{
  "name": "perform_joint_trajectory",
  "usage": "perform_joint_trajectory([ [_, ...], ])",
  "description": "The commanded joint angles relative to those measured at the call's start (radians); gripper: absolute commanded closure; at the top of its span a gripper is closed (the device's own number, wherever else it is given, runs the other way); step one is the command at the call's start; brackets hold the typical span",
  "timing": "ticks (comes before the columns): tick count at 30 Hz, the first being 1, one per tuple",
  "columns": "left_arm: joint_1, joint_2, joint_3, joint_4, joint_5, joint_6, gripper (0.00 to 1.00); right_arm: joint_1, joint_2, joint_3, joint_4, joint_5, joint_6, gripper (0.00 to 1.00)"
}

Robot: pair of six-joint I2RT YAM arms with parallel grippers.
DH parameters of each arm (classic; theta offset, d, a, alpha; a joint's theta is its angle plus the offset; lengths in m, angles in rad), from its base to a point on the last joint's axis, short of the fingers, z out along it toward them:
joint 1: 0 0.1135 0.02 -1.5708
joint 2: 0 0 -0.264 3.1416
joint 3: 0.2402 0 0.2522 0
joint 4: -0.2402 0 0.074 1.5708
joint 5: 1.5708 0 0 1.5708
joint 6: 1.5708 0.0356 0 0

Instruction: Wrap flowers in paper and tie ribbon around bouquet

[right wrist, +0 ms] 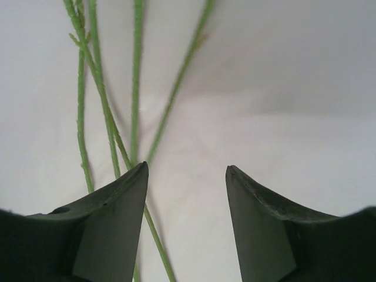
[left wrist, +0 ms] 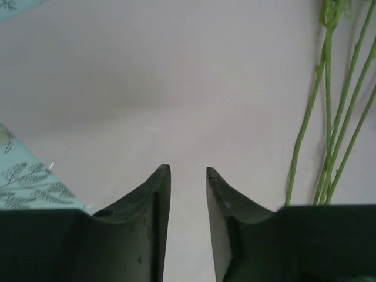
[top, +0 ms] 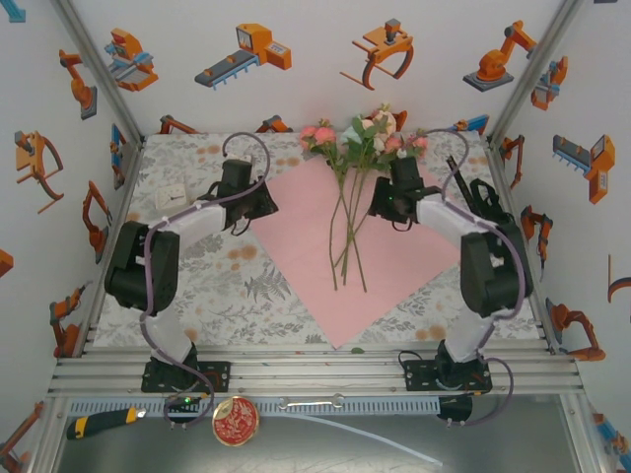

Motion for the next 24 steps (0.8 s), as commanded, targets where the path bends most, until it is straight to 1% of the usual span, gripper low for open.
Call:
perform_joint_trajectory([
  [1, 0.001, 0.086, 0.100, -0.070, -0.035, -0.013, 0.88, -0.072, -0.130, -0.127, -0.013, 0.135, 0.023, 0.49],
  [2, 0.002, 0.115, 0.138, -0.104, -0.053, -0.009, 0.97, -0.107, -0.160, -0.170, -0.004, 0.143, 0.037, 0.54],
  [3, 0.004, 0.137, 0.161, -0.125, -0.069, -0.007, 1.00, -0.145, -0.180, -0.202, 0.004, 0.130, 0.045, 0.58],
  [4, 0.007, 0.153, 0.179, -0.136, -0.082, -0.007, 1.00, -0.190, -0.197, -0.229, 0.012, 0.100, 0.048, 0.65],
  [7, 0.029, 0.189, 0.206, -0.152, -0.087, -0.020, 1.00, -0.294, -0.204, -0.270, 0.025, 0.030, 0.036, 0.91],
  [8, 0.037, 0.199, 0.208, -0.156, -0.089, -0.029, 1.00, -0.320, -0.196, -0.273, 0.027, 0.015, 0.026, 0.97],
  [9, 0.045, 0.208, 0.209, -0.158, -0.090, -0.037, 1.00, -0.335, -0.183, -0.271, 0.029, 0.009, 0.016, 1.00],
  [12, 0.065, 0.230, 0.203, -0.162, -0.076, -0.050, 1.00, -0.350, -0.131, -0.241, 0.025, 0.006, -0.016, 1.00],
  [16, 0.085, 0.235, 0.156, -0.158, -0.086, -0.075, 1.00, -0.348, -0.044, -0.181, 0.008, 0.003, -0.025, 1.00],
  [20, 0.105, 0.211, 0.084, -0.150, -0.105, -0.100, 1.00, -0.351, 0.031, -0.100, -0.054, -0.009, -0.039, 1.00],
  [24, 0.135, 0.158, -0.016, -0.132, -0.110, -0.151, 1.00, -0.350, 0.126, -0.005, -0.142, -0.064, -0.061, 1.00],
])
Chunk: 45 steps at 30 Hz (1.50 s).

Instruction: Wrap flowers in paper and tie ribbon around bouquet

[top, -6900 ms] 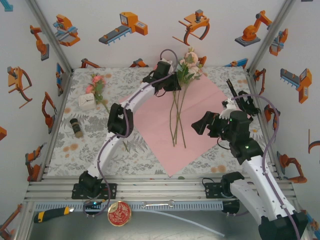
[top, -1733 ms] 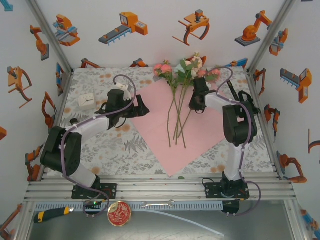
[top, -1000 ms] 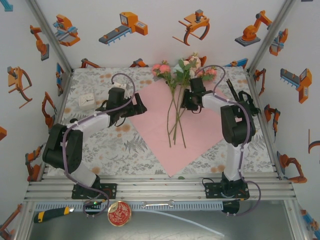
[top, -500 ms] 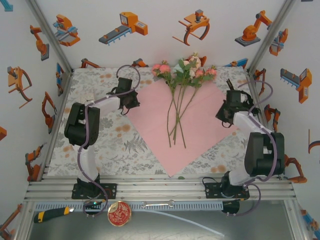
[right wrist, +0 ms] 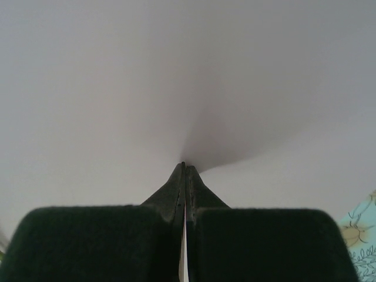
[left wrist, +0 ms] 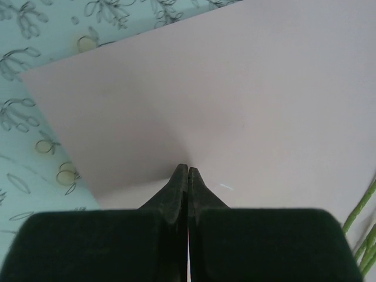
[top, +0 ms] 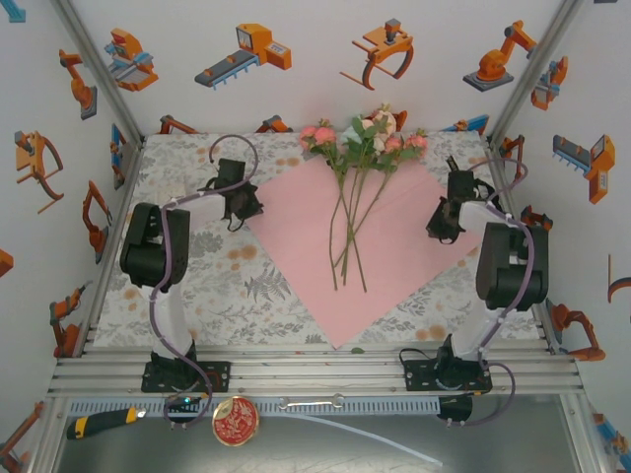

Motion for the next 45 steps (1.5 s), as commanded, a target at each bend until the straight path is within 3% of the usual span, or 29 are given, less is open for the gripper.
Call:
perform_joint_trajectory([
  [1, 0.042, -0.026, -0.117, -0.083, -0.049, -0.050, 1.00, 0.005, 0.066, 0.081, -0.093, -0.060, -0.040, 1.00],
  [13, 0.074, -0.226, -0.336, -0.040, -0.125, -0.094, 1.00, 0.093, 0.188, 0.215, -0.158, -0.078, -0.081, 1.00],
  [17, 0.081, -0.269, -0.334, -0.024, -0.076, -0.071, 0.99, 0.106, 0.134, 0.217, -0.162, -0.067, -0.070, 1.00],
  [20, 0.081, -0.316, -0.309, -0.013, -0.022, -0.049, 0.81, 0.107, 0.018, 0.195, -0.160, -0.010, -0.068, 0.98],
  [23, 0.081, -0.403, -0.308, -0.012, 0.013, -0.038, 0.69, 0.105, -0.138, 0.113, -0.141, 0.042, -0.046, 0.82],
  [28, 0.065, -0.581, -0.422, 0.040, 0.170, -0.050, 0.51, 0.113, -0.414, -0.147, -0.100, -0.070, 0.081, 0.63],
  [31, 0.017, -0.704, -0.509, 0.014, 0.188, -0.081, 0.46, 0.172, -0.578, -0.308, -0.106, -0.101, 0.176, 0.54],
  [36, -0.174, -0.870, -0.583, -0.116, 0.075, -0.076, 0.35, 0.361, -0.765, -0.481, -0.176, -0.086, 0.350, 0.42],
  [41, -0.321, -0.975, -0.631, -0.187, -0.034, 0.005, 0.22, 0.514, -0.823, -0.597, -0.155, -0.081, 0.518, 0.39],
  [45, -0.371, -1.029, -0.668, -0.156, -0.031, 0.075, 0.18, 0.615, -0.801, -0.645, -0.110, -0.032, 0.595, 0.38],
])
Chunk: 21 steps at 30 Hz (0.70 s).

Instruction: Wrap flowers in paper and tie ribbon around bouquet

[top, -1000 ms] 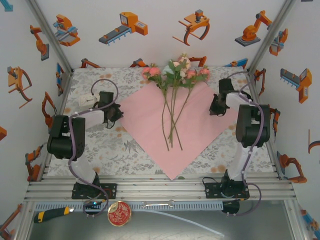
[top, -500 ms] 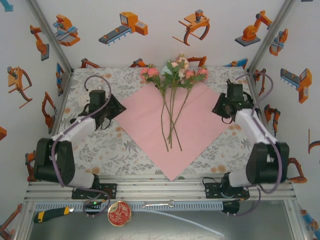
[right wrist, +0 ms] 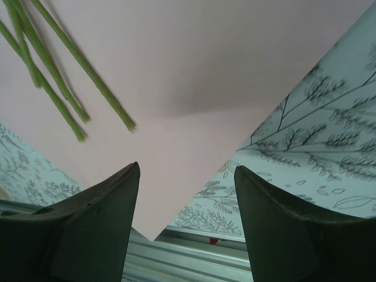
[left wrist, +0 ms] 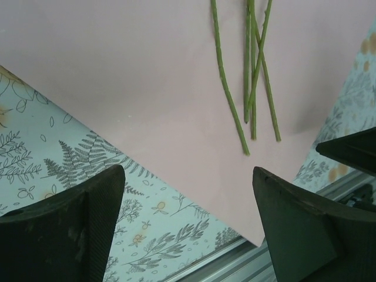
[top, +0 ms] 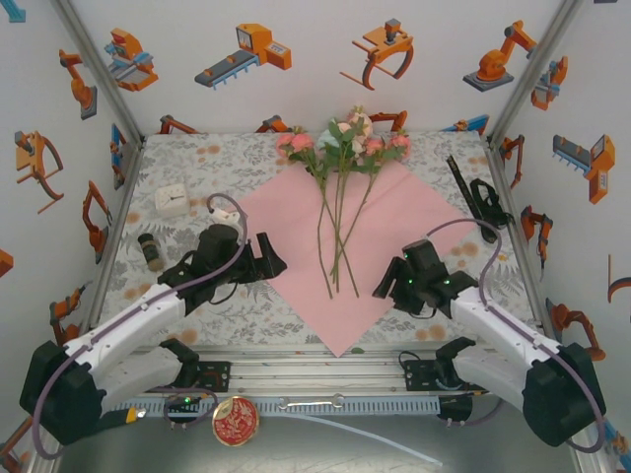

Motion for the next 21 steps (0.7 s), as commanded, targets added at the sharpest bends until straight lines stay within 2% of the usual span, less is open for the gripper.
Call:
perform_joint_trajectory([
  [1, -0.026, -0.035, -0.023, -0.011, -0.030, 0.097, 0.17, 0.056, 0.013, -0.033, 0.058, 0.052, 0.133, 0.38],
  [5, -0.051, -0.054, -0.023, 0.000, 0.000, 0.166, 0.13, 0.083, 0.069, -0.052, 0.135, 0.046, 0.169, 0.40],
  [6, -0.053, -0.054, -0.022, 0.008, 0.029, 0.188, 0.12, 0.089, 0.084, -0.050, 0.146, 0.060, 0.168, 0.45],
  [10, -0.081, -0.053, -0.017, 0.047, 0.104, 0.273, 0.11, 0.091, 0.136, -0.040, 0.260, 0.024, 0.166, 0.87],
  [12, -0.099, -0.056, -0.009, 0.051, 0.105, 0.305, 0.10, 0.092, 0.132, -0.004, 0.238, 0.003, 0.150, 1.00],
  [16, -0.157, -0.031, 0.026, 0.013, 0.155, 0.424, 0.09, 0.093, 0.058, 0.063, 0.118, 0.024, 0.099, 1.00],
  [21, -0.392, 0.027, 0.033, 0.032, 0.147, 0.717, 0.09, 0.091, 0.023, 0.097, 0.079, 0.049, 0.088, 1.00],
])
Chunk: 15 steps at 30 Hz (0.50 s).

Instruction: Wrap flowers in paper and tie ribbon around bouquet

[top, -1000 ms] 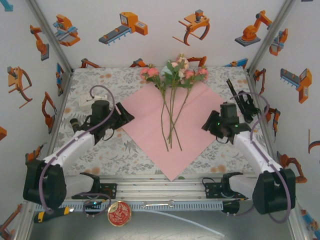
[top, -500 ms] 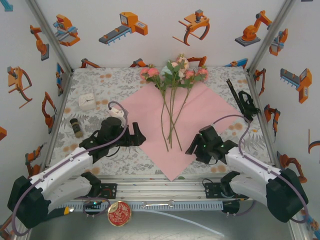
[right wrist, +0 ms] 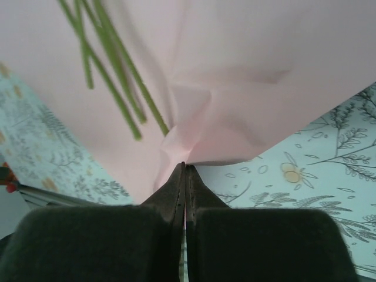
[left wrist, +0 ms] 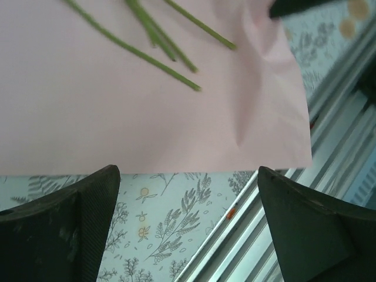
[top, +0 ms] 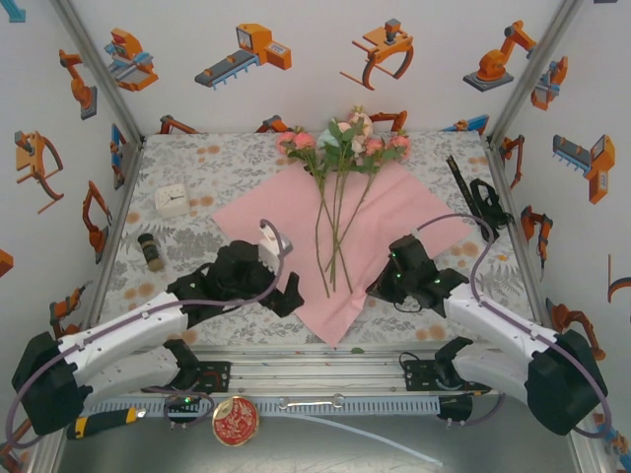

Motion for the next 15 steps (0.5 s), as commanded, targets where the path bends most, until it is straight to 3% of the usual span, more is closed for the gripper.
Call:
perform_joint_trajectory([
  [1, -0.150, 0.046, 0.016, 0.040, -0.015, 0.269, 0.08, 0.006, -0.011, 0.036, -0.045, 0.045, -0.026, 1.00],
  [3, -0.220, 0.081, 0.005, 0.110, -0.069, 0.289, 0.04, 0.006, -0.002, 0.042, -0.045, 0.056, -0.029, 1.00],
  [7, -0.284, 0.177, 0.006, 0.222, -0.007, 0.280, 0.03, 0.005, 0.009, 0.058, -0.047, 0.079, -0.037, 1.00],
  [15, -0.453, 0.412, 0.026, 0.455, -0.208, 0.318, 0.03, -0.004, 0.017, 0.091, -0.088, 0.118, -0.055, 1.00],
])
